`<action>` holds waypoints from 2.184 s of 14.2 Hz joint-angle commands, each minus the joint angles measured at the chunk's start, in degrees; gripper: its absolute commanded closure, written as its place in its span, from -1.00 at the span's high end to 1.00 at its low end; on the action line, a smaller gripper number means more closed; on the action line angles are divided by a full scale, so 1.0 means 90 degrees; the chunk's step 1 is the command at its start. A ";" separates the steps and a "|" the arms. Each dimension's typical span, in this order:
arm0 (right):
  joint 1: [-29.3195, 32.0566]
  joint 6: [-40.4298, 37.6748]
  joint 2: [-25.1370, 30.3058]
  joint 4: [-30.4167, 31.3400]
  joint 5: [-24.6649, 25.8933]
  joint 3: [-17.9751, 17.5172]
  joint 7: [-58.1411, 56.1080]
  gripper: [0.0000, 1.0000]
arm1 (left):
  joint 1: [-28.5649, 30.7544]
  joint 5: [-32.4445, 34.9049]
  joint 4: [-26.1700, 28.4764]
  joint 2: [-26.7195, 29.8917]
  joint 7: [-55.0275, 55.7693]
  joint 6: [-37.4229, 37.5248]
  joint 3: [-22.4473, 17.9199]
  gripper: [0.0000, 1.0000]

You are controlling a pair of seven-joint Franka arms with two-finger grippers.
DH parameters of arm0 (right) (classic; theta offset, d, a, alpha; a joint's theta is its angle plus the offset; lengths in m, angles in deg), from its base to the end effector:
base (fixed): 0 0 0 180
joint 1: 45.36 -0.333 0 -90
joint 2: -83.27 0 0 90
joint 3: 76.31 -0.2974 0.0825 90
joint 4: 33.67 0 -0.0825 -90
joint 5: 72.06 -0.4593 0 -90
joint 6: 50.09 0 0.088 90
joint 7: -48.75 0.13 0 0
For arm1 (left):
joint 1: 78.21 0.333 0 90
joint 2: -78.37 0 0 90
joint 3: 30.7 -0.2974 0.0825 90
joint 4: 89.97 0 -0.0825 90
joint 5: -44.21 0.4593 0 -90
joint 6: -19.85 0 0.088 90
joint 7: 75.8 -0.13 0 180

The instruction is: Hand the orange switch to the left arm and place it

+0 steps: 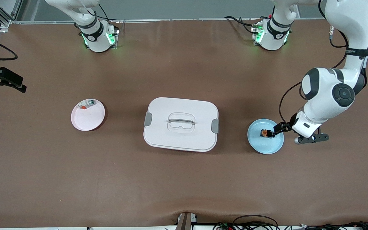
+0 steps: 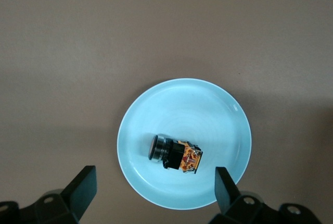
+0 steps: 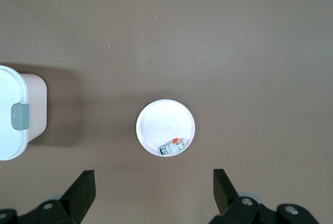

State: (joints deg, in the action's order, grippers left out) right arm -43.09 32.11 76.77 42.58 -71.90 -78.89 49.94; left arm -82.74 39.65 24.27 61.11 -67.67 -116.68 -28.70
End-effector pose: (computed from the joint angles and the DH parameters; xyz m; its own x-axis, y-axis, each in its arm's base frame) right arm 0.6476 0.0014 0.6282 0.9998 -0.0160 -0.0095 -0.0160 -0.9999 -0.0021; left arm 0.6603 -0.0777 0.2284 0.9933 0.0880 0.0748 0.0819 -0.9933 0.0813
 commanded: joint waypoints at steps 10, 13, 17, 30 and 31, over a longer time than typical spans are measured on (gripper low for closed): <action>0.0334 0.0153 0.0194 0.0308 -0.0594 -0.0056 -0.0181 1.00 | 0.0297 0.0291 -0.0954 0.1000 -0.0346 0.1680 -0.0144 1.00; 0.0353 0.0212 0.0204 0.0317 -0.0526 -0.0056 -0.0832 1.00 | 0.0298 0.0458 -0.1122 0.1233 -0.0395 0.1986 -0.0144 1.00; 0.0354 0.0241 0.0243 0.0337 -0.0477 -0.0066 -0.0845 1.00 | 0.0307 0.0459 -0.1141 0.1517 -0.0552 0.2318 -0.0154 1.00; 0.0295 0.0368 0.0243 0.0337 -0.0106 -0.0115 -0.0406 1.00 | 0.0356 0.0449 -0.2136 0.2289 -0.0699 0.4281 -0.0154 1.00; 0.0237 0.0368 0.0243 0.0347 -0.0029 -0.0115 -0.0406 1.00 | 0.0356 0.0449 -0.2215 0.2289 -0.0669 0.4349 -0.0134 1.00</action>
State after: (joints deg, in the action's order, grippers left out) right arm -40.77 34.63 77.15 43.66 -73.57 -79.14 45.21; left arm -79.61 42.93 6.64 81.87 -73.59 -79.81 -30.08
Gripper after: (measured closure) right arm 0.000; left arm 0.000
